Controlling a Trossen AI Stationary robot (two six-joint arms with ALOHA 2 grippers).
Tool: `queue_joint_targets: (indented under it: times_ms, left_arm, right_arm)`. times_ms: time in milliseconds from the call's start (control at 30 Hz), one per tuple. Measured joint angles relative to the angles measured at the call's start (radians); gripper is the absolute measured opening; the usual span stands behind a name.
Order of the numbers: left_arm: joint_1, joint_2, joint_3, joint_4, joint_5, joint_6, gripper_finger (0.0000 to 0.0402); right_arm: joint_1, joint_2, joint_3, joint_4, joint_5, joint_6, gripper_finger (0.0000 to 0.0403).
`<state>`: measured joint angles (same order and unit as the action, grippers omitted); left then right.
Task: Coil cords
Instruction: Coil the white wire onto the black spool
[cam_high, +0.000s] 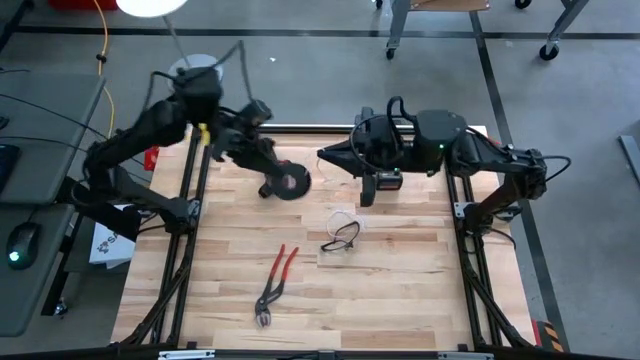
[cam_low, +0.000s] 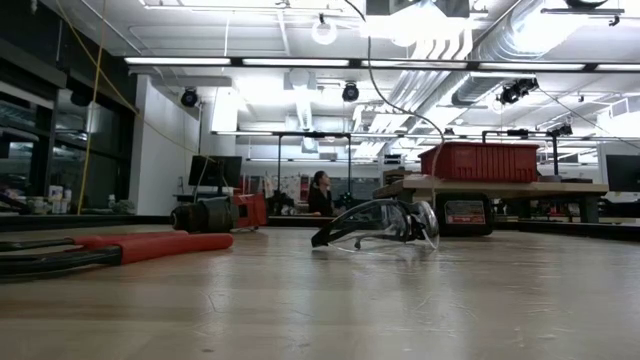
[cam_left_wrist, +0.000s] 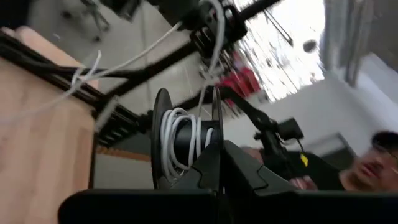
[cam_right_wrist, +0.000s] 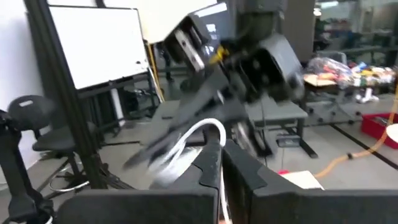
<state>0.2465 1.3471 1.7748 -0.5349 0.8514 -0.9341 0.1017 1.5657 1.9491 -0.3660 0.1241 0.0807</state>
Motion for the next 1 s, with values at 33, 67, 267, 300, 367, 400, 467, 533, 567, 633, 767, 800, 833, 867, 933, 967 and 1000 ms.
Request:
queue_joint_targets:
  times_ms: [33, 67, 267, 300, 367, 400, 467, 533, 567, 633, 767, 800, 833, 867, 933, 967, 1000]
  left_arm:
    - [-0.010, 0.020, 0.000, 0.033, 0.018, -0.010, 0.0000]
    - [-0.019, 0.040, 0.000, 0.079, 0.038, -0.027, 0.0000]
    - [-0.057, 0.151, 0.000, 0.514, 0.147, -0.200, 0.0000]
    - [-0.061, 0.167, 0.000, 0.594, 0.152, -0.232, 0.0000]
    - [-0.060, 0.196, 0.000, 0.744, 0.156, -0.293, 0.0000]
    - [-0.060, 0.210, 0.000, 0.820, 0.148, -0.314, 0.0000]
    - [-0.054, 0.229, 0.000, 0.943, 0.121, -0.347, 0.0000]
    - [-0.049, 0.249, 0.000, 1.051, 0.092, -0.369, 0.0000]
    - [-0.046, 0.258, 0.000, 1.093, 0.073, -0.373, 0.0000]
    - [-0.042, 0.269, 0.000, 1.160, 0.021, -0.353, 0.0000]
    - [-0.015, 0.258, -0.001, 1.195, -0.042, -0.244, 0.0000]
    - [-0.005, 0.250, -0.001, 1.204, -0.063, -0.219, 0.0000]
    - [0.009, 0.240, -0.001, 1.209, -0.085, -0.199, 0.0000]
    - [0.020, 0.230, -0.001, 1.216, -0.099, -0.185, 0.0000]
    - [0.046, 0.210, 0.001, 1.227, -0.132, -0.171, 0.0000]
    - [0.055, 0.202, 0.002, 1.228, -0.144, -0.161, 0.0000]
    - [0.061, 0.197, 0.002, 1.226, -0.145, -0.150, 0.0000]
  right_arm:
    - [-0.006, 0.007, 0.000, 0.015, -0.012, -0.003, 0.0000]
    - [-0.012, 0.013, 0.000, 0.030, -0.025, -0.003, 0.0000]
    - [-0.028, 0.041, 0.000, 0.062, -0.107, -0.001, 0.0000]
    - [-0.029, 0.045, 0.000, 0.064, -0.120, -0.001, 0.0000]
    - [-0.027, 0.045, 0.000, 0.077, -0.135, 0.000, 0.0000]
    - [-0.024, 0.046, 0.000, 0.084, -0.147, 0.001, 0.0000]
    - [-0.021, 0.047, 0.000, 0.095, -0.169, 0.008, 0.0000]
    - [-0.021, 0.047, 0.001, 0.105, -0.174, 0.012, 0.0000]
    - [-0.021, 0.047, 0.001, 0.106, -0.174, 0.020, 0.0000]
    - [-0.021, 0.046, 0.002, 0.111, -0.174, 0.043, 0.0000]
    - [-0.021, 0.044, 0.004, 0.133, -0.150, 0.106, 0.0006]
    - [-0.020, 0.043, 0.004, 0.127, -0.149, 0.120, 0.0012]
    - [-0.016, 0.043, 0.002, 0.105, -0.147, 0.123, 0.0021]
    - [-0.012, 0.047, 0.002, 0.104, -0.145, 0.124, 0.0032]
    - [-0.004, 0.052, -0.001, 0.092, -0.119, 0.122, 0.0061]
    - [-0.002, 0.057, -0.001, 0.092, -0.092, 0.121, 0.0076]
    - [0.000, 0.058, -0.001, 0.100, -0.061, 0.116, 0.0092]
